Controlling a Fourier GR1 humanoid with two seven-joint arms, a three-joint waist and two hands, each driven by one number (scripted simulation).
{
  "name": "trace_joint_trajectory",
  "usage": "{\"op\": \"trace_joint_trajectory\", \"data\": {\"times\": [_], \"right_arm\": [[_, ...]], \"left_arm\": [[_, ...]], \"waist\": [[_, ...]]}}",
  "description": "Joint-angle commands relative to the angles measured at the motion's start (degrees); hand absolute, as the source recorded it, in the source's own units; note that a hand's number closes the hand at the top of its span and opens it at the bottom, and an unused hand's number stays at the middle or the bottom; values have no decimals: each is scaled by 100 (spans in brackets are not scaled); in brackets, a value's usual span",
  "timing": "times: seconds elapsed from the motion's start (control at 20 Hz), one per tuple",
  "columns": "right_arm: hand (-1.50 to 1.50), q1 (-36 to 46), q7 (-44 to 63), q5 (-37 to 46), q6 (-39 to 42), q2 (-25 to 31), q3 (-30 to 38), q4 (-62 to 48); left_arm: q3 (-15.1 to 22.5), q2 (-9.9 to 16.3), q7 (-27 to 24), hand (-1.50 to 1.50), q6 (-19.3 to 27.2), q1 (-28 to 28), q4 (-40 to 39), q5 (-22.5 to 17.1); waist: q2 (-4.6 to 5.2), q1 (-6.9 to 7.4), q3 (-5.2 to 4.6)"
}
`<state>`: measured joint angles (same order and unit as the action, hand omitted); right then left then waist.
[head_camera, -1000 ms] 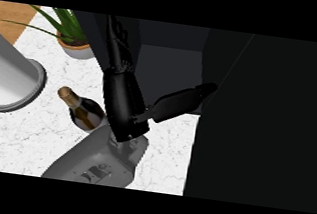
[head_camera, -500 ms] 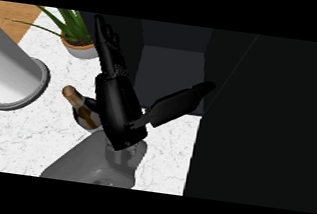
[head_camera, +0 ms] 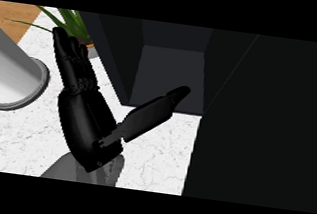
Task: Pick up the wine, place it into the cabinet and close the cabinet
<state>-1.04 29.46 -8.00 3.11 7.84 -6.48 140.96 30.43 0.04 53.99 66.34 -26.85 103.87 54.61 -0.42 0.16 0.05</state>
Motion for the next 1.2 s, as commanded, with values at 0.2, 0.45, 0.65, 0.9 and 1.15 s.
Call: {"op": "trace_joint_trajectory", "data": {"times": [0.2, 0.45, 0.65, 0.9, 1.15], "right_arm": [[-150, 308, 766, -26, -296, -34, -94, 815], [-150, -33, 433, -158, -79, -28, 46, 749], [-150, 112, 654, -194, -109, 1, 47, 818], [-150, -133, 239, -11, 53, -170, -167, 549], [-150, 279, 657, -383, 41, 5, 254, 655]], "left_arm": [[-91, -4, 415, -150, -273, 784, 822, 730], [-193, 64, 404, -150, -678, 1386, 1606, 508], [-35, 273, 108, -150, 83, 1664, 1191, -131], [-287, 638, -140, -150, 171, 1560, 1159, -1040], [42, 1218, -856, -150, 977, 1986, 939, -2029]], "waist": [[23, -18, -7], [25, -17, -5], [36, -45, -9], [42, -62, -8], [49, -72, -15]]}}
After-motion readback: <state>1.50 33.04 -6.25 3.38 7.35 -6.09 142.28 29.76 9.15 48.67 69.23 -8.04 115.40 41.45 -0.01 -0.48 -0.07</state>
